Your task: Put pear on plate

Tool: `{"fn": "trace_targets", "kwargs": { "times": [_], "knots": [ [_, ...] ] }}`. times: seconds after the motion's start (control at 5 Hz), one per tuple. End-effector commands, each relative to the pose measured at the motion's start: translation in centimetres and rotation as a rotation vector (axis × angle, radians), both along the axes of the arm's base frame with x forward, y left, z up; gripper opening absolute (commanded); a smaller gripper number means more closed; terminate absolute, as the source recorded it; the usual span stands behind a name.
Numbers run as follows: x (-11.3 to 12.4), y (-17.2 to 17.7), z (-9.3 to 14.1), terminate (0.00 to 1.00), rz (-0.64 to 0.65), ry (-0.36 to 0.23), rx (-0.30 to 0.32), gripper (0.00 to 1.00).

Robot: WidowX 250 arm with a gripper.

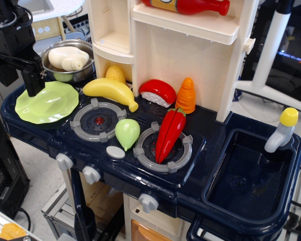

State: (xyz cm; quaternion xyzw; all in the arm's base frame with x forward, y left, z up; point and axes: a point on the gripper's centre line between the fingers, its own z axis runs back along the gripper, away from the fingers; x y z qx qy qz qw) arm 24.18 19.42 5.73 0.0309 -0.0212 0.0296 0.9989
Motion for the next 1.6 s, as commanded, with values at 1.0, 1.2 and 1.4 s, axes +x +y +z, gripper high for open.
{"fn": "trace_targets", "kwargs": {
  "times": [1.0, 1.2, 1.4],
  "knots": [
    [0.9, -16.8, 3.2, 0.00, 0.186, -0.099, 0.001, 1.00],
    [1.7, -17.0, 1.7, 0.00, 0.174, -0.103, -0.024, 1.00],
    [1.8, -17.2, 0.5, 0.00, 0.174, -0.119, -0.033, 1.00]
  ]
}}
